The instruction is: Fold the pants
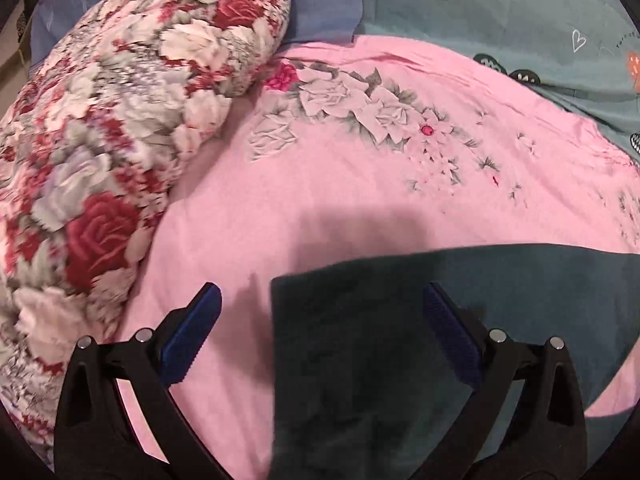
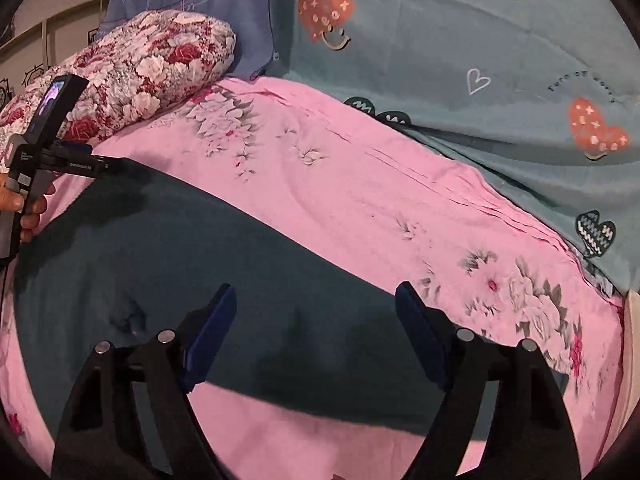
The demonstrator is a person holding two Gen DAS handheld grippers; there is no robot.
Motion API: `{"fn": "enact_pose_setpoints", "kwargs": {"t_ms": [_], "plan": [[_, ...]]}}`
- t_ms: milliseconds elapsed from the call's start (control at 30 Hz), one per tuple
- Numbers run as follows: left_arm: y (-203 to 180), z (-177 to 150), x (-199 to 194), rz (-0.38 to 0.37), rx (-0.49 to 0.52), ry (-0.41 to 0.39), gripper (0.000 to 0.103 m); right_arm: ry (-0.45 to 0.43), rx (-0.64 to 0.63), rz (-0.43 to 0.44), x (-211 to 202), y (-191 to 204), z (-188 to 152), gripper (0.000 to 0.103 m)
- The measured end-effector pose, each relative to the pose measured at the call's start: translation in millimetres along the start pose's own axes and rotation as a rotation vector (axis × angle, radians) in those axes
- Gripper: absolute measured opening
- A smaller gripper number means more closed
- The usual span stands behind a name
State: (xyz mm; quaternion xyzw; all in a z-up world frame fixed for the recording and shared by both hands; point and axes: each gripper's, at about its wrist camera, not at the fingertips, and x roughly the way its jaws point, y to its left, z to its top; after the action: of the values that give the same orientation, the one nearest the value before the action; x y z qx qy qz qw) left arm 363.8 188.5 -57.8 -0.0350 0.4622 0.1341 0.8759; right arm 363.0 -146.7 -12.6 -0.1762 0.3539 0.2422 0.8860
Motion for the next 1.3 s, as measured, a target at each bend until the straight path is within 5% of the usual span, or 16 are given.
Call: {"fn": "enact_pose_setpoints", "kwargs": {"t_ms": [100,333,433,500,567,900,1133,1300], "plan": [[-9,0,25,-0.009,0.032,0.066,0.081,0.039,-0.039,0.024,42,-2,9,0.074],[-6,-4,27,-0.04,0.036,0.036,0.076,0.128,-0.11,0.114,102,-17,12,0.06],[-12,-6,22,-0.044,0.063,0.02,0.06,0.151,-0.089,0.205,110,-25,10,0.047],[-12,-7,21,-0.058,0.059,0.017,0.047,0.159,-0.065,0.248,111,-28,12,0.016],[-11,-7,19,-0.063,0.05,0.015,0.04,0.168,-0.053,0.283,110,-27,12,0.005],[0,-9,0,-0.086,-0.006,-0.004,0.033,0.039,-0.081,0.197,62,-14,11,0.003],[9,-20,-61,-0.115,-0.007,-0.081,0.033,-0.08,-0.117,0.199,-25,16,0,0.003],[18,-60,-109,-0.156,-0.005,-0.114,0.033,-0.136,-0.158,0.234,-94,54,-38,0.003]]}}
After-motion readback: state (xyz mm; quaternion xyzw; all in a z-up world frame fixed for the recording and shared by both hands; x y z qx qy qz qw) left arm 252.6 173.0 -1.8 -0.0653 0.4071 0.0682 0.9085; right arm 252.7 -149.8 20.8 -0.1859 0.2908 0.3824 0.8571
